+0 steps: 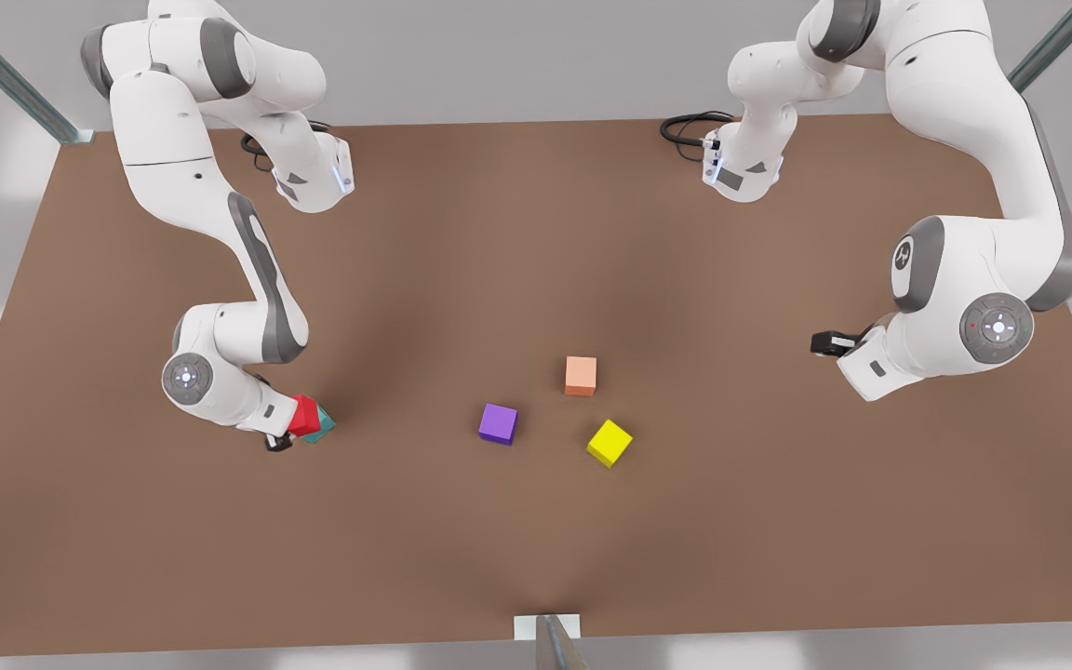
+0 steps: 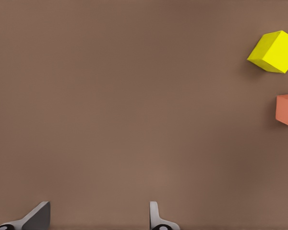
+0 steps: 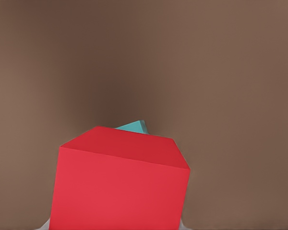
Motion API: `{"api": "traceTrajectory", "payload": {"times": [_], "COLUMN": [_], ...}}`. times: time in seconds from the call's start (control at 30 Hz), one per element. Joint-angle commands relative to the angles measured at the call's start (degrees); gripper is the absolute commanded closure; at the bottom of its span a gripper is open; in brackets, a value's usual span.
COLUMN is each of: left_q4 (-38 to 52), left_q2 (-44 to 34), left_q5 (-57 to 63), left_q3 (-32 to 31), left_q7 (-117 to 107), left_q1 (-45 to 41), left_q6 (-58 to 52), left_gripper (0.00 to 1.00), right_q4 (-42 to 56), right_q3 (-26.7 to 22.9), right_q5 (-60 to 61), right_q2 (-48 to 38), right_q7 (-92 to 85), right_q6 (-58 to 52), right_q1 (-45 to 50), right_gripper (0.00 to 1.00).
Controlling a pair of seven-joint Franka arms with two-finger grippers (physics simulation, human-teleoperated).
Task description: Pick up red wooden cube and pass to hand red wooden cube and place in blue wooden cube
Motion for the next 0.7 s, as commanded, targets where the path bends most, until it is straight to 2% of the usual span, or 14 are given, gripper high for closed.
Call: {"api": "traceTrajectory", "payload": {"times": [0.0,0.03,0.1,0.43,0.57,0.63,0.67], "left_q4": [0.0,-0.1,-0.1,0.0,0.0,0.0,0.0], "left_q2": [-0.1,-0.1,-0.1,-0.2,-0.2,-0.2,-0.2], "left_q5": [0.1,0.1,0.1,0.1,0.1,0.1,0.1], "left_q3": [0.0,0.0,0.0,-0.1,-0.1,-0.1,-0.1], "left_q7": [-0.9,-0.9,-0.9,-0.9,-0.9,-0.9,-0.9], "left_q1": [-0.1,-0.2,-0.2,-0.3,-0.3,-0.3,-0.3], "left_q6": [-0.1,-0.1,-0.2,-1.3,-1.3,-1.3,-1.3], "left_gripper": [0.00,0.00,0.00,0.00,0.00,0.00,0.00], "right_q4": [-0.4,-0.6,-0.6,0.5,6.9,13.3,17.0], "right_q3": [0.0,0.0,0.0,0.0,-0.1,-0.4,-0.4], "right_q5": [0.1,0.1,0.1,0.8,3.8,3.8,3.8], "right_q2": [-0.2,-0.3,-0.2,-1.1,-2.0,-2.4,-2.4], "right_q7": [7.1,7.1,7.2,7.1,7.4,8.8,15.9], "right_q6": [0.8,0.8,0.8,-3.0,-14.6,-23.3,-28.6], "right_q1": [0.0,0.0,0.0,-0.7,-1.1,-1.2,-1.2], "right_gripper": [0.29,0.27,0.00,0.00,0.00,0.00,0.00]}}
